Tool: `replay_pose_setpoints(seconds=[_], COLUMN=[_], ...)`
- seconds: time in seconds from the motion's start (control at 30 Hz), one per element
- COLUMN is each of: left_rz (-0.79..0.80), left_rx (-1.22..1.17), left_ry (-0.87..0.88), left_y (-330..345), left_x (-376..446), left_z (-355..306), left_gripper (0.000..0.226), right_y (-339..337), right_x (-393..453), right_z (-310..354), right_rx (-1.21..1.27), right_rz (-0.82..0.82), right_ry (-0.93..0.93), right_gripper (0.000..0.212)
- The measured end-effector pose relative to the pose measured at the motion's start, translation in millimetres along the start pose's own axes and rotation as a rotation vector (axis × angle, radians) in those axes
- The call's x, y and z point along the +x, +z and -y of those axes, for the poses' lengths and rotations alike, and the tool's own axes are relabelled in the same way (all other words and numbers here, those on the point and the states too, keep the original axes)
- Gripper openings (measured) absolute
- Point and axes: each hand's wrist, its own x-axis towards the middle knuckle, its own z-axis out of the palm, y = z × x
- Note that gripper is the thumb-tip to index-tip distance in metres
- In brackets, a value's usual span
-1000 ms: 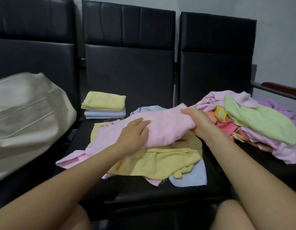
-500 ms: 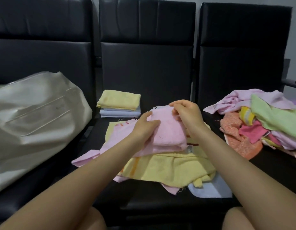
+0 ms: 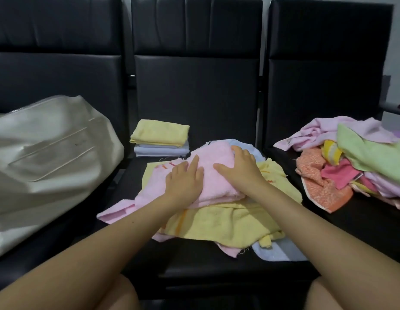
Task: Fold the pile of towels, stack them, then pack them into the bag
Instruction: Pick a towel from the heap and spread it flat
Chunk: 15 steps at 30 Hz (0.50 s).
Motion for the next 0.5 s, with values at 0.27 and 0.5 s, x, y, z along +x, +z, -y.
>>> replay_pose_setpoints(seconds=[0.27, 0.5], left_rz=[-0.181, 0.025], left_rx=[-0.403, -1.118], left_ry=[0.011, -0.334], left_y=[-18.0, -55.9], left_x=[-2.4, -3.4], left_z=[1.1, 7.5], left_gripper=[0.043, 0.049], right_y=[-15.3, -18.4], right_x=[-3.6, -6.5], right_z=[7.3, 60.0], right_rx=[0.317, 0.495], right_rz=[0.062, 0.16], right_ry=[0.212, 0.148], right_gripper=[0.024, 0.019])
